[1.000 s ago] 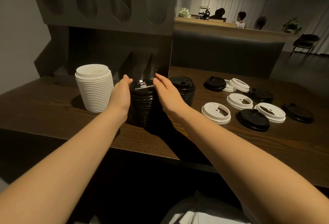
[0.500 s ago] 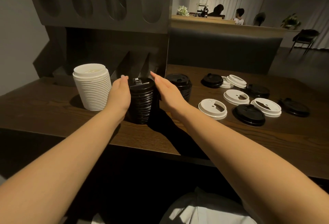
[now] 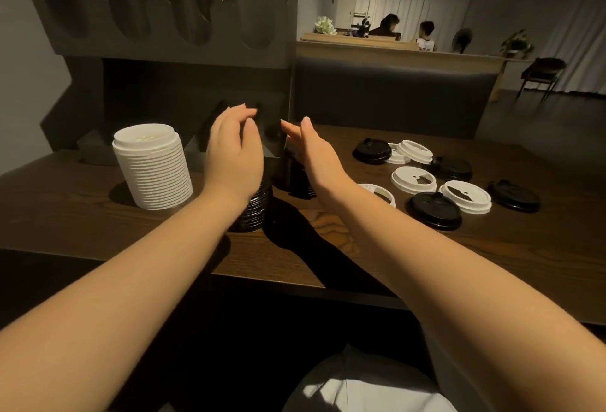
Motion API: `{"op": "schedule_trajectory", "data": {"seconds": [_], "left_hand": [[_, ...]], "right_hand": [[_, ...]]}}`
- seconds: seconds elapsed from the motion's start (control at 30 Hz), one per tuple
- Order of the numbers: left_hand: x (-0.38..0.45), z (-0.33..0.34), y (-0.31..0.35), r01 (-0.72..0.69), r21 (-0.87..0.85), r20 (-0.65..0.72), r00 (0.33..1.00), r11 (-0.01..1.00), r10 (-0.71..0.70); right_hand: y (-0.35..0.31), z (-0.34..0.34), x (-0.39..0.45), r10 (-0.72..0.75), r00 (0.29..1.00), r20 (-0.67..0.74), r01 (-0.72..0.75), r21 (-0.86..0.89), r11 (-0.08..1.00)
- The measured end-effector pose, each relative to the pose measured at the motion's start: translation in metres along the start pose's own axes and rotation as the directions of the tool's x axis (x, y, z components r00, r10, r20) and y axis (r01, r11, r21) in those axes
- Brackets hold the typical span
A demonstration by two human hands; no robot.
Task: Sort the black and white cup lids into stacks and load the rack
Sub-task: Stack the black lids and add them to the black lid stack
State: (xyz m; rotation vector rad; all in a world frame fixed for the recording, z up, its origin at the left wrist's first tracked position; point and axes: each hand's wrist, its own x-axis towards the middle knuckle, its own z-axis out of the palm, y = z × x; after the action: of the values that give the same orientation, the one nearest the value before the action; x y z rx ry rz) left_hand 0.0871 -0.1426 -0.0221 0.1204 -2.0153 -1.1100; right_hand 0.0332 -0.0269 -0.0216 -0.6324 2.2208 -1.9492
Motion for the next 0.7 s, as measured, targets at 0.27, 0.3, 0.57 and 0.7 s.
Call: {"op": "schedule_trajectory", "data": {"seconds": [0.27,0.3,0.57,0.7], "left_hand": [[-0.026,0.046,0.040,-0.100,-0.036,0.150,0.983,0.994,0.104],[-0.031,0.054,0.042,-0.106,-0.046,0.170,0.979,0.993,0.113],[-0.041,0.134,0.053,0.087,-0.041,0.423,0.904,0.995,-0.061],[-0.030,0.174,0.053,0.192,0.036,0.509,0.841,0.981,-0.183]], "right_hand": [[0.005,-0.061,-0.019,0.005,0.996,-0.092,-0.013,-0.090,0.996],[0.008,-0.072,-0.022,0.018,0.991,-0.131,-0.030,-0.090,0.996],[0.040,-0.173,-0.032,0.099,0.911,-0.400,-0.174,-0.156,0.972],[0.054,-0.222,-0.032,0.127,0.878,-0.461,-0.239,-0.193,0.951]]}}
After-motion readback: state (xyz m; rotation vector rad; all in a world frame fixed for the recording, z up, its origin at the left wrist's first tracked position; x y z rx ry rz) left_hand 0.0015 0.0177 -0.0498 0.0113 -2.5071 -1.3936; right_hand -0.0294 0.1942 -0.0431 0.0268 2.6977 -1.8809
